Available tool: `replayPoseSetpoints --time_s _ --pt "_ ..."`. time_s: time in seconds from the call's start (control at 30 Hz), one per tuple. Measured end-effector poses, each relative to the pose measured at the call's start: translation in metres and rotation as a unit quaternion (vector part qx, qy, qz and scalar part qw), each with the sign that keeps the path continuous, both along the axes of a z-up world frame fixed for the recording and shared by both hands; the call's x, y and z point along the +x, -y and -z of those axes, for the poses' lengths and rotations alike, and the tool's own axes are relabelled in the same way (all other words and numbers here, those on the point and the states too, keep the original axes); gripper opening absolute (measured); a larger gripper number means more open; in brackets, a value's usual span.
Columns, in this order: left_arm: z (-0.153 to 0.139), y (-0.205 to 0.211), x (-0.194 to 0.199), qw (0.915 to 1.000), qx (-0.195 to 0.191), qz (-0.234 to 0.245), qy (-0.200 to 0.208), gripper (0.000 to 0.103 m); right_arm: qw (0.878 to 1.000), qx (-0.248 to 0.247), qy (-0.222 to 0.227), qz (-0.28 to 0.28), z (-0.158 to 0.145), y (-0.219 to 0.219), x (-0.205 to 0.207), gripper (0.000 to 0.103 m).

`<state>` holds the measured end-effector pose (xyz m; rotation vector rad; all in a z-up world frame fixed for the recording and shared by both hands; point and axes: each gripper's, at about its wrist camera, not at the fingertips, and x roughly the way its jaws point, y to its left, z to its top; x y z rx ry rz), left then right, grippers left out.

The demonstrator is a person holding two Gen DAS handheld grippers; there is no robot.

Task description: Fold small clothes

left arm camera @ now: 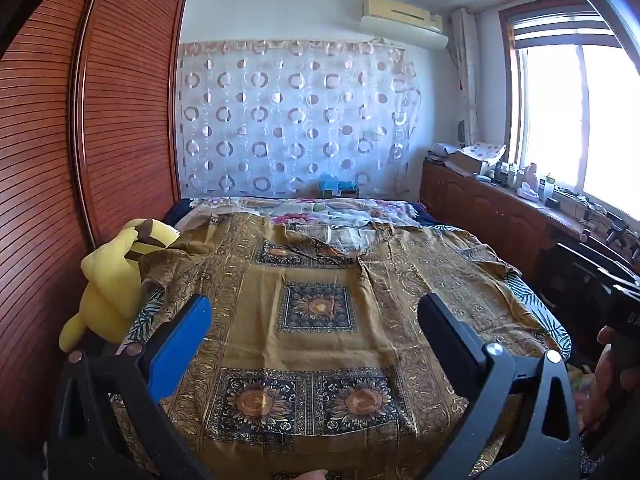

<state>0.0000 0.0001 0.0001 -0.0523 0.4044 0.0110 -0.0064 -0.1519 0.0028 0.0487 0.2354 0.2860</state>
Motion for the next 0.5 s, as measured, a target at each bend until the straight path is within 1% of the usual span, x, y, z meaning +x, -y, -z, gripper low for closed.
replayPoseSetpoints --time_s 0.13,0.33,0.47,0.5 --pt "-0.0001 0.0001 0.0022 1.0000 0.002 0.000 -0.001 0.103 1.000 -0.001 -0.003 0.000 -0.0001 -0.0024 0.0023 0.103" --pt "-0.0006 0.0003 0.0006 1.0000 0.002 -0.001 0.006 0.103 1.000 0.004 -0.005 0.001 0.0084 0.0007 0.0074 0.103" --pt "0.0002 -0.0008 0.0053 1.0000 0.001 0.000 0.007 0.103 1.000 0.005 -0.006 0.003 0.0092 -0.0009 0.0094 0.103" --pt "0.0010 -0.0001 0.0047 1.0000 0.005 -0.001 0.009 0.103 1.000 0.006 -0.009 0.003 0.0049 0.0013 0.0072 0.103"
